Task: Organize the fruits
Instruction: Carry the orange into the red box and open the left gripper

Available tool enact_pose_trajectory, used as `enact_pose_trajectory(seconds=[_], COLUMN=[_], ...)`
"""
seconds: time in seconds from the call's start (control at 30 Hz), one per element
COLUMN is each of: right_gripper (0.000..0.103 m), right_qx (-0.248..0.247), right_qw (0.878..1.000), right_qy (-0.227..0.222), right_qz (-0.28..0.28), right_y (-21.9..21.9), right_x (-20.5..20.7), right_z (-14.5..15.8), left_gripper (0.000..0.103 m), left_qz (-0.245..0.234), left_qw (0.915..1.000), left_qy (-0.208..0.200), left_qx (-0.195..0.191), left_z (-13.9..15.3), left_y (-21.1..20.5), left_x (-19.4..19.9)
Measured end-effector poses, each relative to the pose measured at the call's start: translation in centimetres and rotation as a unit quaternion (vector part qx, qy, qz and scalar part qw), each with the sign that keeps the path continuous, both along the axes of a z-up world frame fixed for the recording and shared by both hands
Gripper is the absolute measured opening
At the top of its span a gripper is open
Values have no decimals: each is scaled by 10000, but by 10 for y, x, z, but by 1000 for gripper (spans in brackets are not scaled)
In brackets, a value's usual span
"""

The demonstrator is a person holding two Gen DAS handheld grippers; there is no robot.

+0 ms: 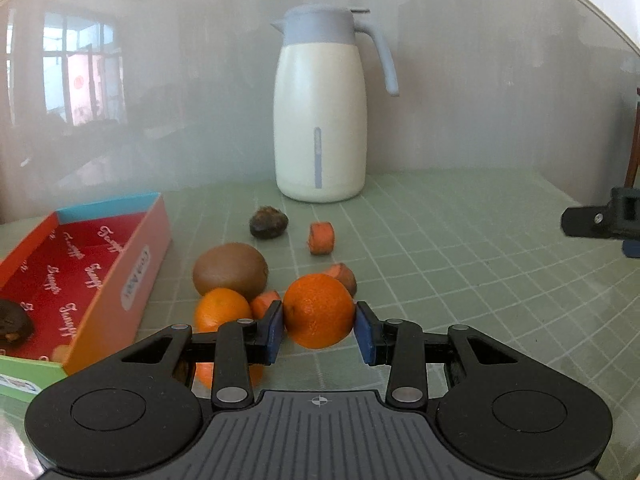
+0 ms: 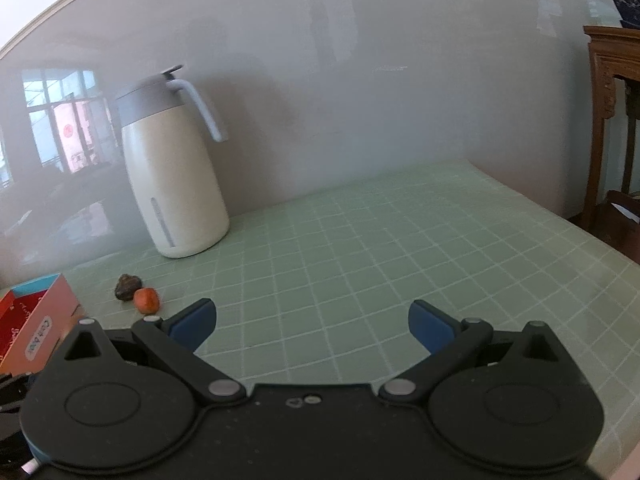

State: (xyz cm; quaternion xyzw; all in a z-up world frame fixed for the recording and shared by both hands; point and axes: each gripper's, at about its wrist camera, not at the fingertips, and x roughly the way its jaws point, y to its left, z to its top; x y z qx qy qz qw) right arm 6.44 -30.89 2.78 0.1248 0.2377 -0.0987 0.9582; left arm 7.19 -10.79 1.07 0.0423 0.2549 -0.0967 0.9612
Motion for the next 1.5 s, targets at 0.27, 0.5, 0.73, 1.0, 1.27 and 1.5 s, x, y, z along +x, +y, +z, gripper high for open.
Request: enact_pose_trajectory(seconds=[0.27, 0.5, 0.73, 1.0, 1.27, 1.5], right_gripper=[103, 103, 103, 103, 103, 103], right_qx=[-12, -29, -51, -61, -52, -120], right_qw=[9999, 9995, 9987, 9973, 9958, 9942], right_qy=[24, 54, 69, 104, 141, 181], right_qz=[154, 310, 508, 725, 903, 1050], right_y=[19, 37, 60, 84, 104, 120], right_x=[8, 14, 20, 27, 32, 33], right_z=[1, 1, 0, -2, -5, -8], left_gripper=[38, 38, 38, 38, 38, 38], left_qz=[49, 214, 542, 1083, 1536, 1855], left_qw=[9997, 9989, 9967, 9923, 9869, 9820], left_qy=[-224, -375, -541, -530, -448, -270], left_qx=[-65, -191, -260, -297, -196, -231], left_z=[14, 24, 31, 32, 22, 8], left_y=[22, 47, 79, 129, 174, 203], left_x=[-7, -11, -14, -8, -3, 5])
